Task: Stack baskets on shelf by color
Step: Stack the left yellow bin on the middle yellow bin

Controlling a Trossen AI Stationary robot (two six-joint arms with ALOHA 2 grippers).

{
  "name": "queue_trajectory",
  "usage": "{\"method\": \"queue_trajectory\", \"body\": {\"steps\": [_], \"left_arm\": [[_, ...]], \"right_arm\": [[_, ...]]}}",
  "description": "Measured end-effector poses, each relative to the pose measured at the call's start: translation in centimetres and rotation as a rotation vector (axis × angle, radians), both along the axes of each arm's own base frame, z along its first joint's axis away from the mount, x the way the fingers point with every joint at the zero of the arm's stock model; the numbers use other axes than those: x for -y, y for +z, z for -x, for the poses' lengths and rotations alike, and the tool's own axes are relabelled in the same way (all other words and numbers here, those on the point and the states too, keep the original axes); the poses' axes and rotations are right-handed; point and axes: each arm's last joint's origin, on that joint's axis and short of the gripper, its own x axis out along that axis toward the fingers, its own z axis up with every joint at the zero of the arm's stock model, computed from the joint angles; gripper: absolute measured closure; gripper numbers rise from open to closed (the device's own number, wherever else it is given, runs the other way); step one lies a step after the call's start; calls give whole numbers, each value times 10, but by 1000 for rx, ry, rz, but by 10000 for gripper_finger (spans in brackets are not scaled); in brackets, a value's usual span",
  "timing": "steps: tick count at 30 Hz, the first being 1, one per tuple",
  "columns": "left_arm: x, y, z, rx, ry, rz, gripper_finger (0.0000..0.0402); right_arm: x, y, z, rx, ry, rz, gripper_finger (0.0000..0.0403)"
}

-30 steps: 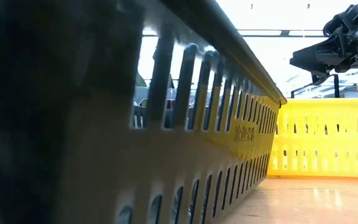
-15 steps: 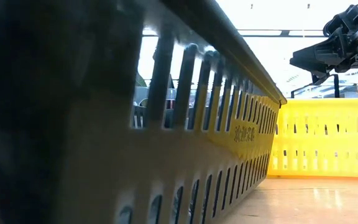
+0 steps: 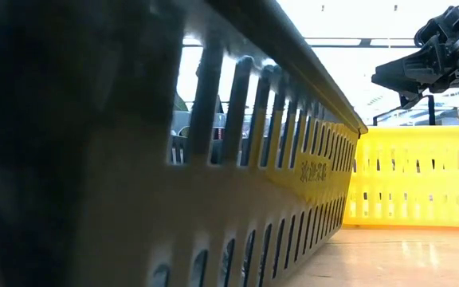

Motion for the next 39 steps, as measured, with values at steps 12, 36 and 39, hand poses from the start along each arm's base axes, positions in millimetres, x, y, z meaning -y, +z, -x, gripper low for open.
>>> {"method": "queue_trajectory", "body": {"steps": [12, 36, 39], "left_arm": [[1, 1, 1, -31, 13, 52, 392], [11, 87, -21, 52, -288, 111, 397], [13, 107, -30, 169, -402, 54, 394]], "right_arm": [[0, 0, 0, 1, 0, 0, 290], [0, 0, 0, 0, 0, 0, 290], [0, 0, 0, 0, 0, 0, 290]]}}
